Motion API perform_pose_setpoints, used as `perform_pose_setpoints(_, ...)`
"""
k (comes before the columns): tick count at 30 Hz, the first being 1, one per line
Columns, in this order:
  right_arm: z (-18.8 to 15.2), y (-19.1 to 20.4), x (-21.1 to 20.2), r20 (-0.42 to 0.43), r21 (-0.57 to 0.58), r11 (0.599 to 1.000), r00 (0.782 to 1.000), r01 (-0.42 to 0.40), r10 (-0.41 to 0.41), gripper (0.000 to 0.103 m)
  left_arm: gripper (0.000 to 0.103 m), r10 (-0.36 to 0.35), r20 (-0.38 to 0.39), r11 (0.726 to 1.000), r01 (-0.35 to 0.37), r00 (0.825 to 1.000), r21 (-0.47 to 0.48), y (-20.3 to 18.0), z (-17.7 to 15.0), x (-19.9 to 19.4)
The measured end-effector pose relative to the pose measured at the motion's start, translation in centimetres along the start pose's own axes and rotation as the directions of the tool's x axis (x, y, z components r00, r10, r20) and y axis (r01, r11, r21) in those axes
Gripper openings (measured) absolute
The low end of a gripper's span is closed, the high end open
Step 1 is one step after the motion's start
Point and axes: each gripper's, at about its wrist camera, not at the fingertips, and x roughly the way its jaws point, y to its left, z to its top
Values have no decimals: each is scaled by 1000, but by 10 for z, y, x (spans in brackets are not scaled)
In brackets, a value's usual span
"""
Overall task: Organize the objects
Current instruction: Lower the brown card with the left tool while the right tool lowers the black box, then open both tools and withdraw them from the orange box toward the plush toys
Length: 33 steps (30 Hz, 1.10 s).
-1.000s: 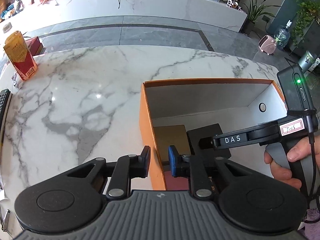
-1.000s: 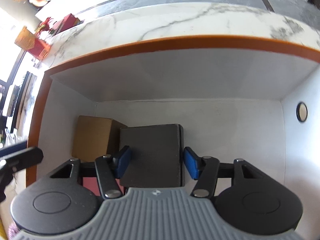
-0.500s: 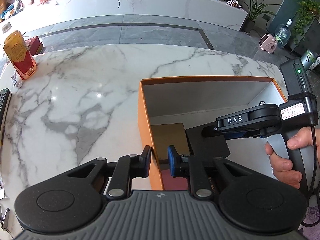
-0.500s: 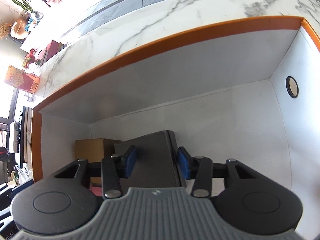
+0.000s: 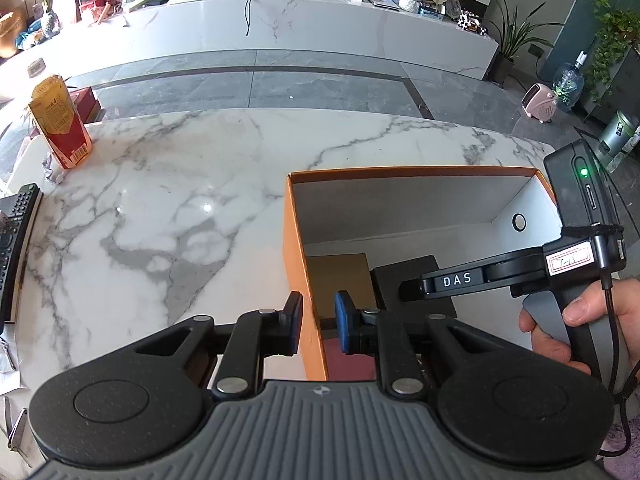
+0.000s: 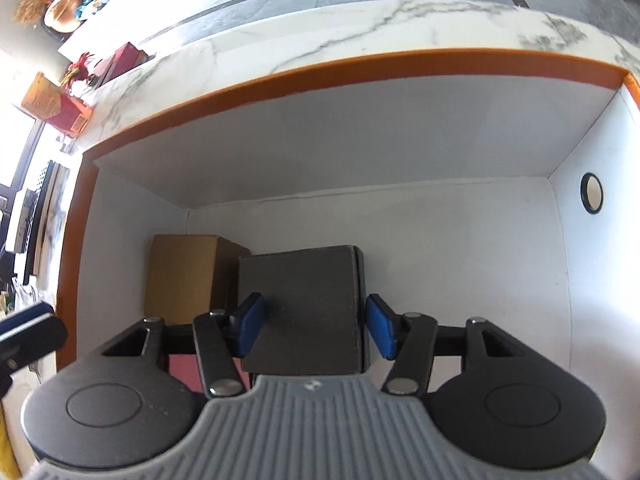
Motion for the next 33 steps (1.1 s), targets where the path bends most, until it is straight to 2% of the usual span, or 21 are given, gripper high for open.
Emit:
perform_pose_setpoints(3, -5, -3, -19, 42, 5, 1000, 999, -25, 25, 58, 21, 1, 21, 1000, -1, 1000, 2, -6, -5, -11)
perform_pose_setpoints(8, -25, 7, -64, 123, -94, 996, 992, 3, 8, 61, 21, -19, 62, 1000, 19, 998, 0, -19, -17, -33)
perform_pose_setpoints(12, -58, 10, -107, 179, -159, 987, 982, -37, 66, 63, 21, -40, 86, 999, 38, 996, 16, -33, -28, -51)
perform_pose_setpoints(16, -91, 13, -139, 240, -207, 977, 967, -39, 89, 63, 21, -59, 109, 997, 54, 992, 49, -49, -42, -70)
perform_pose_setpoints(21, -137, 10, -174, 334, -241, 970, 937, -22, 104, 63, 22, -74, 145, 993, 59, 987, 102, -73, -64, -87)
perform_pose_setpoints(30, -219, -22, -204, 472, -207, 974, 881, 90, 19, 66, 41, -139, 191, 981, 110, 972, 158, -106, -105, -97)
perform_pose_setpoints(33, -243, -35, -206, 499, -173, 975, 866, 140, -35, 74, 56, -161, 194, 976, 128, 968, 173, -115, -117, -95)
